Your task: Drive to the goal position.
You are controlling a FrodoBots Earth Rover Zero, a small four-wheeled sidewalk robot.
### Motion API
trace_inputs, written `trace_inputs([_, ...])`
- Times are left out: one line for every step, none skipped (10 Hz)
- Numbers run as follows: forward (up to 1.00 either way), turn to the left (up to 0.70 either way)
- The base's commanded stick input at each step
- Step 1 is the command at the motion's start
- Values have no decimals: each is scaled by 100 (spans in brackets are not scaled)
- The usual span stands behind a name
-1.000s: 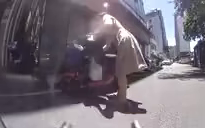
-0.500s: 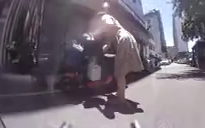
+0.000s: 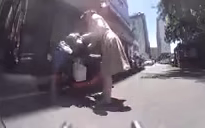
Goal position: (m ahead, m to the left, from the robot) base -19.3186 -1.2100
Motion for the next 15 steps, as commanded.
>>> trace_inputs([0, -45])
trace_inputs([0, -45])
trace_inputs([0, -45])
trace_inputs([0, -45])
trace_inputs([0, -45])
trace_inputs([0, -45])
trace_inputs([0, -45])
trace_inputs([0, -45])
trace_inputs([0, -45])
trace_inputs([0, -45])
trace_inputs([0, -45])
trace_inputs([0, -45])
trace_inputs([0, -45])
trace_inputs([0, -45])
trace_inputs([0, -45])
